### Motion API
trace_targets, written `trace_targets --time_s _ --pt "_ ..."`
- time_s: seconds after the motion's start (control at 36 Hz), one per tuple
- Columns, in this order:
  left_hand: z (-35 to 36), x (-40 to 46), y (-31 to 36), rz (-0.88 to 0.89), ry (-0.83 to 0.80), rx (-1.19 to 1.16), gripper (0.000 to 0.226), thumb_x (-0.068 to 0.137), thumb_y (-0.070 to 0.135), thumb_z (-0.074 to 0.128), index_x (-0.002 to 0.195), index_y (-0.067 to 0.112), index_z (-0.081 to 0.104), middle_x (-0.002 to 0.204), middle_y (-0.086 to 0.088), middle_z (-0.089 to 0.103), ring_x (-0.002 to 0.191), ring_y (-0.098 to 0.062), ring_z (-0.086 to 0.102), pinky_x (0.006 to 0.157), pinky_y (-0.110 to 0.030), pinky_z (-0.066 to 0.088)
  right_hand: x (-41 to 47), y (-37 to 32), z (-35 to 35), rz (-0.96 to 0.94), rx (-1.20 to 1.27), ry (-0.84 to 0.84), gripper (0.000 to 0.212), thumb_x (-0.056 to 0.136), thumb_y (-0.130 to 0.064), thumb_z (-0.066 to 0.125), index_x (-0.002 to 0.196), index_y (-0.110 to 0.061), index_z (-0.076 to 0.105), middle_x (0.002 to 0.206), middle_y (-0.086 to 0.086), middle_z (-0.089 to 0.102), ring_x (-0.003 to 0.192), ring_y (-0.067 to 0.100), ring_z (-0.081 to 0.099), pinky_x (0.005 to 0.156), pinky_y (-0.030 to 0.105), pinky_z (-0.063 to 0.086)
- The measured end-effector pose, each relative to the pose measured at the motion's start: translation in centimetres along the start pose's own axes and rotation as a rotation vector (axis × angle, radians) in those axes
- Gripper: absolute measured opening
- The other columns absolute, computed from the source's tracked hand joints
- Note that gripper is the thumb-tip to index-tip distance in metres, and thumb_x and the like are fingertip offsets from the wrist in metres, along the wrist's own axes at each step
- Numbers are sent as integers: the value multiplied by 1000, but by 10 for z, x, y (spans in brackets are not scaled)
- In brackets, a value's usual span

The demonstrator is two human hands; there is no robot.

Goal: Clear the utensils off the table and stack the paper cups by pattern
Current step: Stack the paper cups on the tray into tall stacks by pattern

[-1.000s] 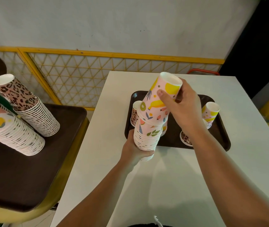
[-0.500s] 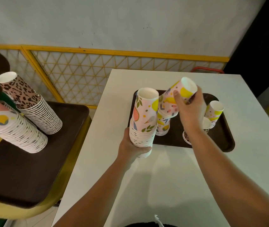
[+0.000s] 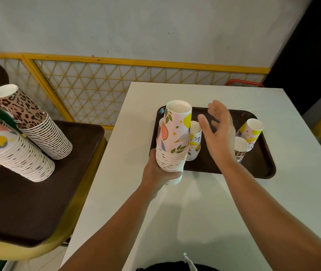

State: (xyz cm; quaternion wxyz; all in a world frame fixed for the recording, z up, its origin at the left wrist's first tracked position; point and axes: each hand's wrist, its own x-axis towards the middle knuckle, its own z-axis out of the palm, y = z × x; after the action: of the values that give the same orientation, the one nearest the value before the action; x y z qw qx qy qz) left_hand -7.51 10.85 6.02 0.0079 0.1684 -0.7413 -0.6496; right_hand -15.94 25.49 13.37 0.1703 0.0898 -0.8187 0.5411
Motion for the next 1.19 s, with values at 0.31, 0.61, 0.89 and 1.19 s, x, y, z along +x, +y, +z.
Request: trace_targets --time_s 0.31,0.61,0.89,1.19 --pt "9 -4 2 1 -27 24 80 39 25 86 103 47 45 115 10 63 107 -14 60 91 -45 53 -9 -47 -7 -44 58 -320 55 79 -32 70 128 -21 47 114 -7 60 105 8 58 83 16 51" --pt "13 -6 2 -9 -37 59 88 40 24 85 120 26 47 109 13 63 105 -14 61 92 -44 52 -4 -51 -15 -68 67 -202 44 81 -26 69 121 -19 52 105 -10 60 93 1 58 76 8 49" --pt "6 -5 -2 -9 -21 37 94 35 35 83 122 31 47 113 13 64 107 -11 61 92 -42 52 17 -60 -20 96 274 -59 36 79 -33 67 112 -22 57 100 -6 67 95 11 65 83 33 55" --pt "1 -2 -7 -22 15 -14 95 32 36 84 119 31 47 116 9 64 109 -16 61 93 -47 52 39 -40 -22 169 340 217 63 71 -50 61 120 -12 56 110 1 66 100 11 63 85 32 55"
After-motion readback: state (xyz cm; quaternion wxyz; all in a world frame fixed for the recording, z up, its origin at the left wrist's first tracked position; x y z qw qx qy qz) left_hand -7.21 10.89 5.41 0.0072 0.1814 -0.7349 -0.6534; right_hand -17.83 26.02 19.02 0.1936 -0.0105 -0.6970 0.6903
